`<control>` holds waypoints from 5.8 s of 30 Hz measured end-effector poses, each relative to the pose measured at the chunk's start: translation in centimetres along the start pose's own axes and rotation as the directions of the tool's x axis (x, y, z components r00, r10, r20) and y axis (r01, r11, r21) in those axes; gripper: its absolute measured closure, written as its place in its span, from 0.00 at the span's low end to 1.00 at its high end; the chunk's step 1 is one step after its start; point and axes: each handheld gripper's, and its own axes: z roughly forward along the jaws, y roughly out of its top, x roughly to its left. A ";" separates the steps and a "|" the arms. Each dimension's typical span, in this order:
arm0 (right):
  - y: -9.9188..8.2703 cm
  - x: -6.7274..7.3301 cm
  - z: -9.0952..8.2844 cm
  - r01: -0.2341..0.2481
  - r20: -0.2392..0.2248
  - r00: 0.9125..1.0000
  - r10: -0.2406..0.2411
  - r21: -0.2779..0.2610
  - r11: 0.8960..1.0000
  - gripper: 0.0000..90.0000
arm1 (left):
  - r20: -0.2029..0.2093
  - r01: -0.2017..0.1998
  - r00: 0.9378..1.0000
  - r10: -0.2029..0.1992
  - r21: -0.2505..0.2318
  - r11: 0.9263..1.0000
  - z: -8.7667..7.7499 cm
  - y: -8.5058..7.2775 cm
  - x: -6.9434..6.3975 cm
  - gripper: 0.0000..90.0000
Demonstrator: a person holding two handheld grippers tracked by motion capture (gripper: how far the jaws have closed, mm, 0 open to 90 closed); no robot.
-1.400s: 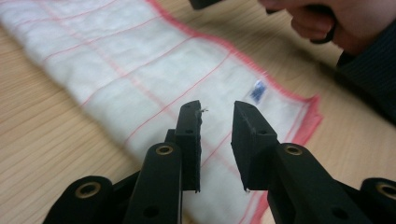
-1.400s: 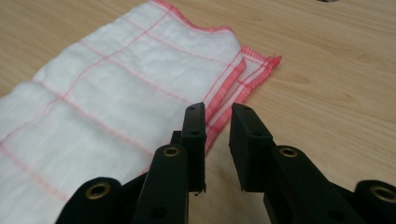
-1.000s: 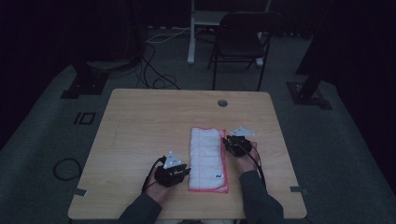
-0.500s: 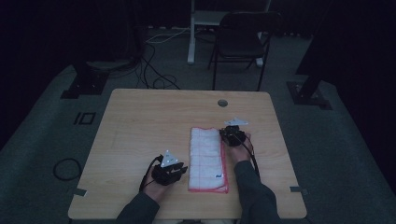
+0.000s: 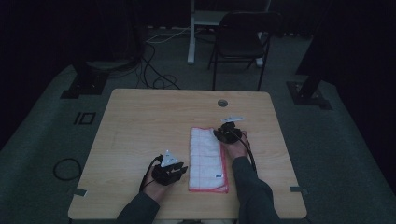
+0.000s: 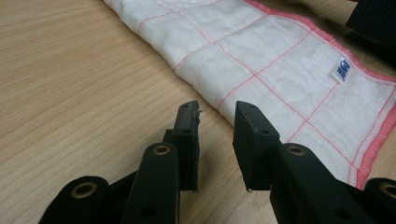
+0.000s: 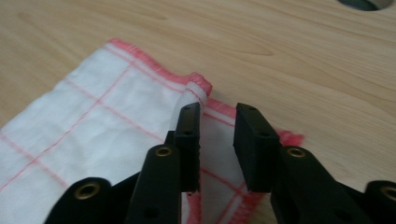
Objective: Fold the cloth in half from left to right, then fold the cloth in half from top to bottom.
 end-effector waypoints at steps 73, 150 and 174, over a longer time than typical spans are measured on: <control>0.4 -1.5 -1.1 -0.036 0.102 0.994 0.040 -0.049 0.998 0.98 | 0.043 -0.044 0.998 0.043 0.031 0.999 1.3 -0.2 -1.8 0.77; -1.5 -2.1 -3.3 -0.103 0.069 0.992 0.107 -0.052 0.993 0.63 | -0.172 0.102 0.978 -0.114 -0.081 0.992 7.3 8.7 5.8 0.67; -2.0 -2.1 -1.5 -0.141 0.123 0.983 0.139 0.004 0.990 0.61 | -0.213 0.146 0.965 -0.150 -0.035 0.989 11.5 9.1 5.9 0.61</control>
